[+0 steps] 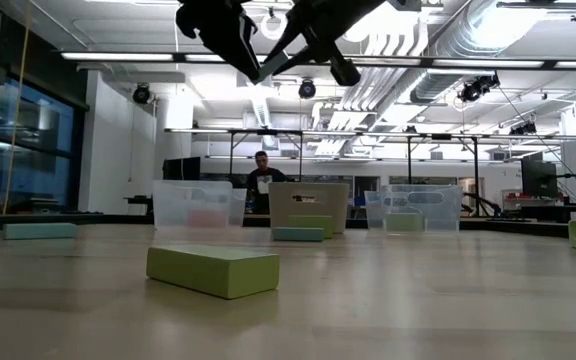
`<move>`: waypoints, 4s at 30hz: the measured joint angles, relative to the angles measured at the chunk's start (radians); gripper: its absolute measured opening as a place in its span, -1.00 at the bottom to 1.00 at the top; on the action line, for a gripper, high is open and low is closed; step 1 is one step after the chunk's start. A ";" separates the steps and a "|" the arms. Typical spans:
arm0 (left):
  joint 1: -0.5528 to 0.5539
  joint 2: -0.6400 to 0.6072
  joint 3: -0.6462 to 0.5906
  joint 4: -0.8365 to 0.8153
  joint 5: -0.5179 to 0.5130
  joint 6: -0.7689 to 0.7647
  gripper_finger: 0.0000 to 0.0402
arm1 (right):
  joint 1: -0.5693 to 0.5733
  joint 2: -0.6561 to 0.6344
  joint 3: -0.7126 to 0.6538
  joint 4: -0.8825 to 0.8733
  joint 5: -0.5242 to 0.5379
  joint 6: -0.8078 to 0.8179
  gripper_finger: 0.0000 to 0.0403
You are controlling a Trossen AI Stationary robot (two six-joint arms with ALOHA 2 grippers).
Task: Sort & place blocks by color
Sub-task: Put the blue block into the grey bin
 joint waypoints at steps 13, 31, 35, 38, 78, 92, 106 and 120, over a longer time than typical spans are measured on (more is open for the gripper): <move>0.000 0.000 0.000 0.020 -0.126 -0.027 -0.05 | -0.071 -0.001 0.000 -0.079 -0.030 -0.114 -0.78; 0.014 0.000 0.000 0.021 -0.232 -0.143 -0.06 | -0.357 0.015 0.000 -0.171 0.020 -0.586 -0.79; 0.036 0.000 0.000 0.021 -0.232 -0.229 -0.06 | -0.394 0.053 0.000 -0.150 0.032 -0.673 -0.79; 0.054 0.000 0.000 0.019 -0.231 -0.275 -0.06 | -0.410 0.091 0.000 -0.113 0.016 -0.727 -0.79; 0.151 0.000 0.000 0.021 -0.204 -0.439 -0.06 | -0.445 0.396 0.000 0.136 -0.142 -0.587 -0.79; 0.153 0.000 0.000 0.022 -0.202 -0.393 -0.06 | -0.453 0.407 0.000 0.090 -0.146 -0.526 -0.79; 0.152 0.000 0.000 0.023 -0.201 -0.394 -0.06 | -0.449 0.406 0.000 0.060 -0.137 -0.558 -0.69; 0.152 0.000 0.000 0.022 -0.201 -0.394 -0.06 | -0.450 0.406 0.000 0.060 -0.136 -0.593 -0.65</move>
